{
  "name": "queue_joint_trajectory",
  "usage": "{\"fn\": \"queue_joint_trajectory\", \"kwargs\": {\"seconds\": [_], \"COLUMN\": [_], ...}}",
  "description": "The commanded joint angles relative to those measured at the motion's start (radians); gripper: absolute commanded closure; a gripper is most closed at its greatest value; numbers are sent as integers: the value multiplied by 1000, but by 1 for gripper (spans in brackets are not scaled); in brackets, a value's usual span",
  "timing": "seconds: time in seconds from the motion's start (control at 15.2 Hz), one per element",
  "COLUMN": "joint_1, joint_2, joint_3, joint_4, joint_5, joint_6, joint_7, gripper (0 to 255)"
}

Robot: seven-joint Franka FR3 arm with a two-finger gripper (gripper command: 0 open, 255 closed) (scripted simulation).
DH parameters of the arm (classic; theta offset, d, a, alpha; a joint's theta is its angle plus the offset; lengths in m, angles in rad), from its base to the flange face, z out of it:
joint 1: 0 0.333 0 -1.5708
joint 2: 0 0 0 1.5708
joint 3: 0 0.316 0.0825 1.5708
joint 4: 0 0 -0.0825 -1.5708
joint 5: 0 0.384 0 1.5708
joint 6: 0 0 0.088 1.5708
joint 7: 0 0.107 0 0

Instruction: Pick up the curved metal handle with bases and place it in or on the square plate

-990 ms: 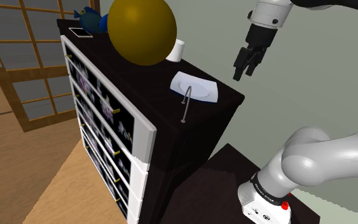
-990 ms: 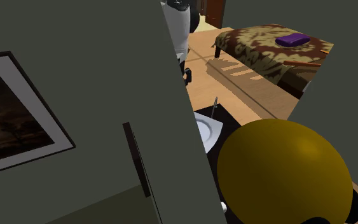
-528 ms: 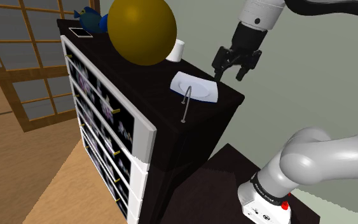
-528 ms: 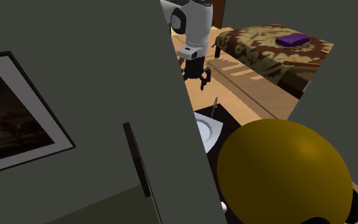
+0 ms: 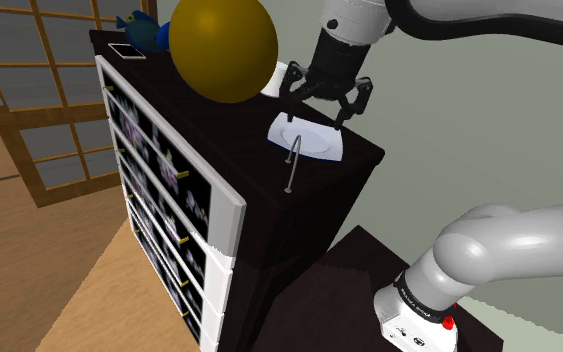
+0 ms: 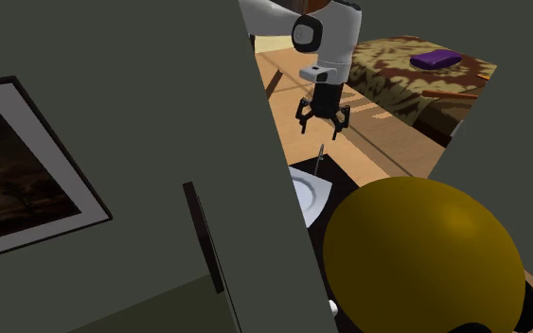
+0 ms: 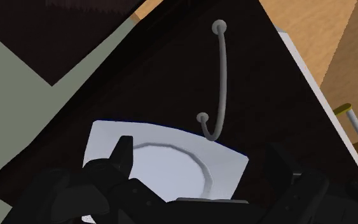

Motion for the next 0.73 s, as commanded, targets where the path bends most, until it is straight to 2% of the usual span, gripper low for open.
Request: {"fn": "queue_joint_trajectory", "kwargs": {"seconds": [0.0, 0.4, 0.66], "joint_1": [-31, -29, -28], "joint_2": [35, 33, 33], "joint_3": [48, 57, 58], "joint_4": [22, -60, -68], "joint_5": [-4, 3, 4], "joint_6": [28, 107, 115], "joint_7": [76, 72, 72], "gripper": [0, 0, 0]}}
